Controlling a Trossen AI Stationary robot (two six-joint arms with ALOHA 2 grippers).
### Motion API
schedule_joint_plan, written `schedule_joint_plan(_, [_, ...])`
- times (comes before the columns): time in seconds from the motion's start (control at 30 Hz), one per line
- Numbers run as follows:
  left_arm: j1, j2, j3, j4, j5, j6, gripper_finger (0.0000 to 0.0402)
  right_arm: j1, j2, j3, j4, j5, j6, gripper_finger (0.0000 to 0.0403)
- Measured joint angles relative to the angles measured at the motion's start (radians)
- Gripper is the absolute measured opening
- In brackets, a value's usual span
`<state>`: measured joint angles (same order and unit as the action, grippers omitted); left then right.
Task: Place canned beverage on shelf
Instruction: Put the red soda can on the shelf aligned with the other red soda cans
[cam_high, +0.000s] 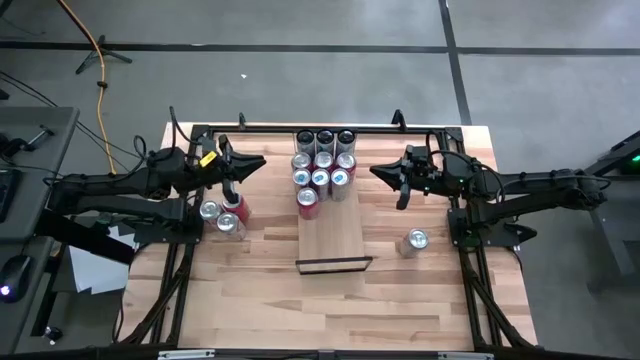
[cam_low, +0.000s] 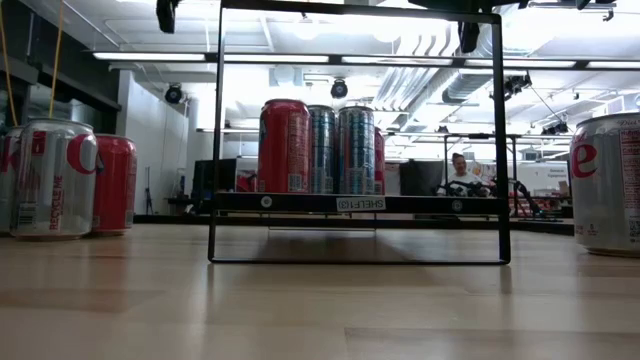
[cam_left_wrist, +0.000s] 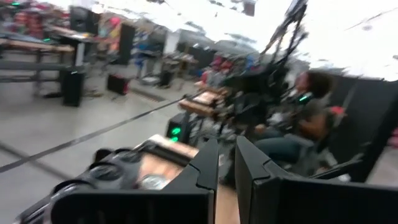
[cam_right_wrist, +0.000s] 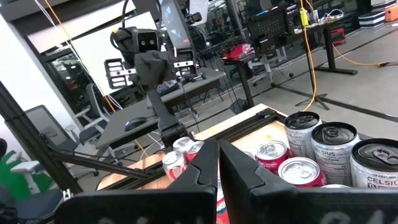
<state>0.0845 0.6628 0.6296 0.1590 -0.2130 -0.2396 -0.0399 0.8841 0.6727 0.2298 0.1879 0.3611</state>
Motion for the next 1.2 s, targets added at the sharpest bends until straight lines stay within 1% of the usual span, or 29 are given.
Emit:
schedule_joint_plan(0.1, [0.0,0.0,0.0,-0.053,-0.057,0.003,0.0011,0.0,0.0,0.0,0.0,0.0,0.0,0.0])
schedule_joint_plan(0.2, [0.0,0.0,0.0,-0.117,-0.104,-0.042,0.0042,0.0,0.0,0.0,0.0,0.0,0.0,0.0])
schedule_joint_plan(0.3, [0.0,0.001,0.023,-0.234,-0.123,-0.095,0.0091,0.0,0.0,0.0,0.0,0.0,0.0,0.0])
schedule_joint_plan(0.5, [0.0,0.021,0.11,-0.509,-0.123,-0.168,0.0201,0.0,0.0,0.0,-0.001,0.001,-0.002,0.0])
schedule_joint_plan(0.63, [0.0,0.028,0.152,-0.6,-0.086,-0.191,0.0256,0.0,0.0,0.0,-0.008,0.001,-0.003,0.0])
schedule_joint_plan(0.73, [0.0,0.035,0.164,-0.621,-0.081,-0.221,0.0286,0.0,0.0,0.0,-0.008,0.001,-0.003,0.0])
schedule_joint_plan(0.87, [0.003,0.043,0.167,-0.667,-0.1,-0.253,0.031,0.0,0.0,0.0,-0.012,0.001,-0.003,0.0])
schedule_joint_plan(0.93, [0.021,0.056,0.168,-0.711,-0.122,-0.328,0.0315,0.0,0.0,0.0,-0.016,0.001,-0.003,0.0])
schedule_joint_plan(1.03, [0.065,0.08,0.168,-0.795,-0.126,-0.446,0.0316,0.0,0.0,0.0,-0.023,0.001,-0.003,0.0])
schedule_joint_plan(1.2, [0.148,0.157,0.199,-1.043,-0.101,-0.606,0.0317,0.0,0.0,0.0,-0.027,0.001,0.0,0.0])
